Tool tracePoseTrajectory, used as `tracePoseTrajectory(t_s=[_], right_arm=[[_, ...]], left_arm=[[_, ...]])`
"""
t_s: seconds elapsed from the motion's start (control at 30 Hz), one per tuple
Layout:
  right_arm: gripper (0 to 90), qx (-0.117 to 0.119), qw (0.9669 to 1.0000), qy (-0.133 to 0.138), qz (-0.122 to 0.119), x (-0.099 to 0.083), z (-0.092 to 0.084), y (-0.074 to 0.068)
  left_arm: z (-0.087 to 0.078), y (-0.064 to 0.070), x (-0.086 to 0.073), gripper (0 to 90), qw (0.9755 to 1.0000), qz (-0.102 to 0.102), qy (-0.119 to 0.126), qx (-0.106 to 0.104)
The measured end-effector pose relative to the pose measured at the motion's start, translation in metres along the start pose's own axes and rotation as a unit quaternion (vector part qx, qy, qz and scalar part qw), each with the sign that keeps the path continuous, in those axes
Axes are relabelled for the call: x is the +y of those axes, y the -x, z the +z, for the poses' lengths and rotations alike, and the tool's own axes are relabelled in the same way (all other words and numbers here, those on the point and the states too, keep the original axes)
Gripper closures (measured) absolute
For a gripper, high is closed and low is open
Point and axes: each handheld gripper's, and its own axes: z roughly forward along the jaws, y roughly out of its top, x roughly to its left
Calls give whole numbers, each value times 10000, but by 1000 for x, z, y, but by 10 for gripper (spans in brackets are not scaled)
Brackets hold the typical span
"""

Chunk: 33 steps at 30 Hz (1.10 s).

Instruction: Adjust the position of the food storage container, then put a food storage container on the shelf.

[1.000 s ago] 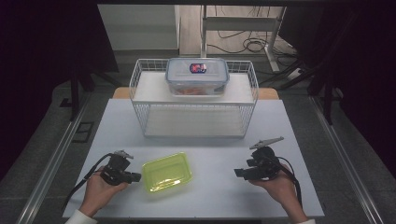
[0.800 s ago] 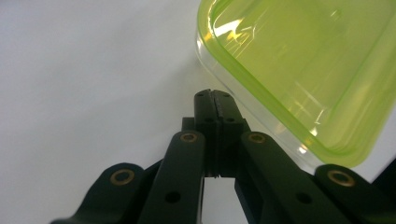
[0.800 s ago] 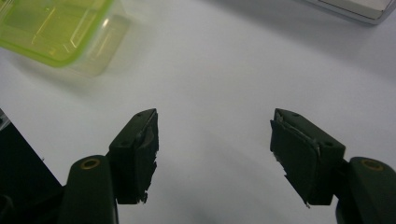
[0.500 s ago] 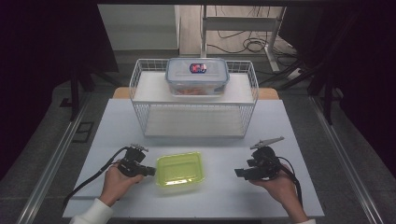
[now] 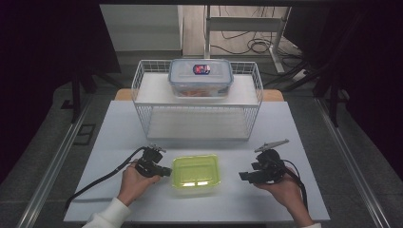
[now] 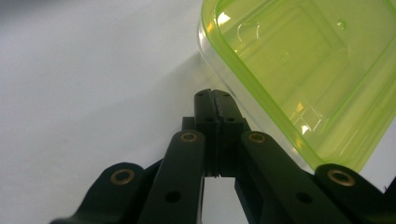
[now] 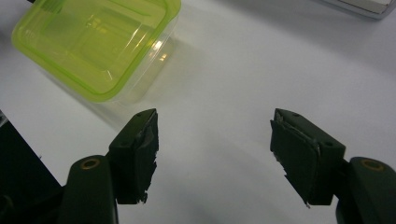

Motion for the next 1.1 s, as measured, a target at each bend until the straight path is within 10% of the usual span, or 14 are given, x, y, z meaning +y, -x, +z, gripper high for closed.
tracePoseTrajectory(t_s=[0.43,0.57,0.7,0.9,1.1], right_arm=[[323,-4,10000,72,35,-1,0,1],[323,15,9999,126,59,1,1,1],[326,227,9995,132,196,2,4,1],[319,662,9966,250,411,4,9,2],[275,891,9939,386,524,5,8,1]], left_arm=[[-23,-2,-10,869,9987,23,508,69],[-43,1,-18,688,9961,-82,880,78],[-60,1,-25,387,9933,-305,1047,-373],[-70,2,-28,277,9881,-417,1266,-770],[-65,2,-27,238,9882,-447,1223,-803]])
